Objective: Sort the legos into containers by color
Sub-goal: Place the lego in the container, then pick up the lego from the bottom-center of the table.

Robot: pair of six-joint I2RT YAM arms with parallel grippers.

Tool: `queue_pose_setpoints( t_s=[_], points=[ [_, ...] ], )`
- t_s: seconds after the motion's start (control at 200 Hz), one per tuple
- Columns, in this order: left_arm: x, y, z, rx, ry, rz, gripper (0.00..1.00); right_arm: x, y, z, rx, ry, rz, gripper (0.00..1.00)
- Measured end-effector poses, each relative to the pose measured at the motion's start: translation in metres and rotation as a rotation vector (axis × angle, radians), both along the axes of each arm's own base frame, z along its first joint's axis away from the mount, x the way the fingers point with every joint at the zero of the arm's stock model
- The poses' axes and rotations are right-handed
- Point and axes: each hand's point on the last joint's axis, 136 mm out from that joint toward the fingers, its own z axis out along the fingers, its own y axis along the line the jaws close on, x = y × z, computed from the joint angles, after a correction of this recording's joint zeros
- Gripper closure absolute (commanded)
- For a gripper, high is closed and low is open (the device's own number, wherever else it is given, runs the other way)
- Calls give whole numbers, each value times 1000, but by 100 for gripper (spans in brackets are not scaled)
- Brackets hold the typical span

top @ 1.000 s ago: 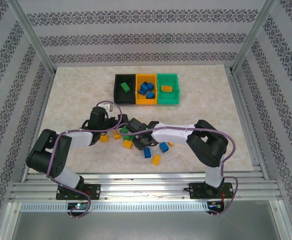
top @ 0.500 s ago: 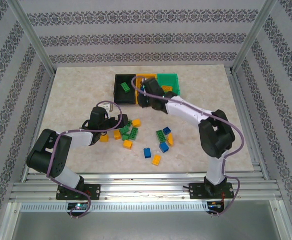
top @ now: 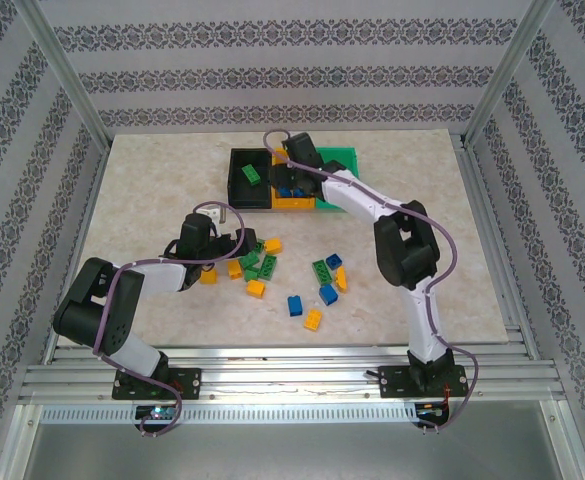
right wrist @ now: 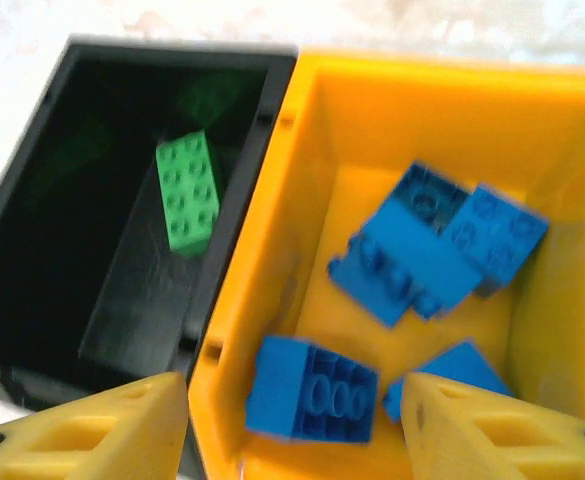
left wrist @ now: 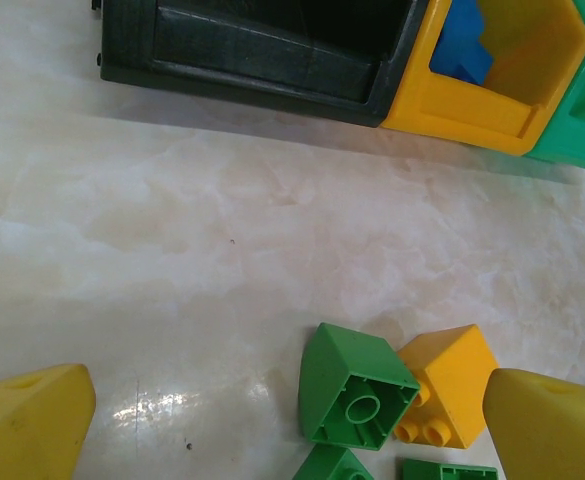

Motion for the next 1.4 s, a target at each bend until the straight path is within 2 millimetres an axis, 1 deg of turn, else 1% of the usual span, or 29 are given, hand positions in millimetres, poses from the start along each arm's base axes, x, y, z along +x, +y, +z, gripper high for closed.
queue_pose_setpoints(
  t_s=[0.08, 0.13, 0.18, 0.3, 0.405, 0.47, 0.54, 0.645, 0.705, 0.754, 0.814, 0.879, 0.974, 1.124, 1.184, 1.229, 1.299, 1.399],
  points=[
    [0, 1, 0, 0, 0, 3, 0, -33, 4, -14, -36, 41, 45, 41],
    [0, 1, 0, 0, 0, 3, 0, -60, 7, -20, -62, 67, 80, 41],
    [0, 1, 0, -1, -7, 5, 0, -84, 9, -23, -77, 84, 111, 41],
    [1, 2, 0, 0, -11, 8, 0, -142, 13, -15, -96, 107, 197, 41],
    [1, 2, 1, 0, -12, 9, 0, -182, 12, -8, -106, 126, 259, 41],
    [1, 2, 1, -2, -13, 11, 0, -207, 9, -10, -117, 149, 284, 41],
    [1, 2, 1, -2, -12, 12, 0, -235, 3, -21, -130, 194, 299, 41],
    [2, 4, 1, -2, -12, 17, 0, -278, -10, -48, -163, 292, 299, 40],
    [3, 6, 1, -2, -12, 22, 0, -298, -13, -61, -189, 341, 299, 40],
    [3, 7, 1, -3, -13, 24, 0, -310, -14, -65, -204, 370, 299, 40],
    [3, 7, 1, -3, -12, 25, 0, -319, -11, -66, -208, 388, 295, 39],
    [3, 7, 1, -4, -12, 24, 0, -324, -8, -67, -220, 397, 286, 39],
    [3, 6, 1, -7, -11, 22, 0, -326, -8, -71, -237, 407, 265, 39],
    [2, 6, 1, -10, -9, 20, 0, -325, -17, -84, -282, 430, 218, 40],
    [2, 6, 1, -12, -9, 21, 0, -325, -18, -87, -290, 436, 208, 44],
    [2, 6, 1, -12, -8, 22, 0, -324, -18, -90, -295, 441, 197, 50],
    [2, 6, 1, -15, -7, 24, 0, -323, -17, -95, -303, 447, 188, 61],
    [2, 5, 1, -18, -5, 24, 0, -319, -13, -96, -297, 437, 182, 66]
  ],
)
